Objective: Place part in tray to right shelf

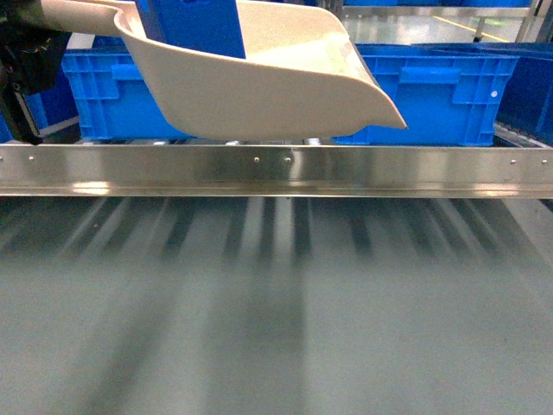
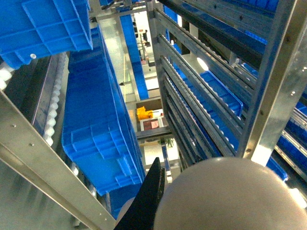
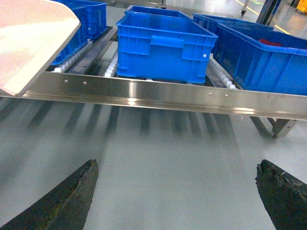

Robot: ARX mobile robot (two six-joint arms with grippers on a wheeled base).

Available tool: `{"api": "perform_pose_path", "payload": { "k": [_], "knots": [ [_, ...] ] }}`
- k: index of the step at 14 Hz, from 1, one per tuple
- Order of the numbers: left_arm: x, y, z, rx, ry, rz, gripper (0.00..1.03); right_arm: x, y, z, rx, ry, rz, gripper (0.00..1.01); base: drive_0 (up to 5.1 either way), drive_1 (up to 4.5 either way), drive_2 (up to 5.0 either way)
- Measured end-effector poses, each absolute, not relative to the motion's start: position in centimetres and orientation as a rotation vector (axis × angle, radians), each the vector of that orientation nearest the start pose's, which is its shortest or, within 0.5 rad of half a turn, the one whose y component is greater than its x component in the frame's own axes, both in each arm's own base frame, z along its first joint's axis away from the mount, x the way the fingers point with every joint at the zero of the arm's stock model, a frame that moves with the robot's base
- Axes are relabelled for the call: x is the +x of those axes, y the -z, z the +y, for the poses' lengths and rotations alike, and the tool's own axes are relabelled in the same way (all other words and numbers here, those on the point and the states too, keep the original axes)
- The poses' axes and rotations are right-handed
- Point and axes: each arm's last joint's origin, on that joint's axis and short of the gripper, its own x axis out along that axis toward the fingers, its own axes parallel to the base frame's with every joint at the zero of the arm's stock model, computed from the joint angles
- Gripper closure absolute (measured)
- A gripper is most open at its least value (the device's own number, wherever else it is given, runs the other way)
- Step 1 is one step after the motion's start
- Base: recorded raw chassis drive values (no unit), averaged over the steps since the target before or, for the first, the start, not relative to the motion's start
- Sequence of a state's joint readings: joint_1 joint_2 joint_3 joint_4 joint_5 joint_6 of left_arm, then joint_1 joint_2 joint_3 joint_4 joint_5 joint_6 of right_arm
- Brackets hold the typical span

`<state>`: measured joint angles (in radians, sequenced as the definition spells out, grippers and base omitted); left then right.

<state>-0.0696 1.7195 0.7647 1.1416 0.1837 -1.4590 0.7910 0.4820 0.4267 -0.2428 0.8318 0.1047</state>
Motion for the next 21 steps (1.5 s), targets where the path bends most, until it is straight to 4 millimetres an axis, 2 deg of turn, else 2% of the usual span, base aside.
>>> {"api": "perform_pose_path", "payload": {
  "k": [12, 21],
  "knots": [
    [34.29, -21.76, -2.90, -1.435, 0.344, 0.027, 0.89, 9.77, -24.65, 6.84, -0.113, 0.053, 0.204, 0.03, 0.1, 4.32, -4.2],
    [34.32, -21.79, -2.91, -1.435, 0.344, 0.028, 0.89, 9.77, -24.64, 6.84, -0.114, 0.052, 0.204, 0.03, 0.0, 0.00, 0.0]
  ]
}}
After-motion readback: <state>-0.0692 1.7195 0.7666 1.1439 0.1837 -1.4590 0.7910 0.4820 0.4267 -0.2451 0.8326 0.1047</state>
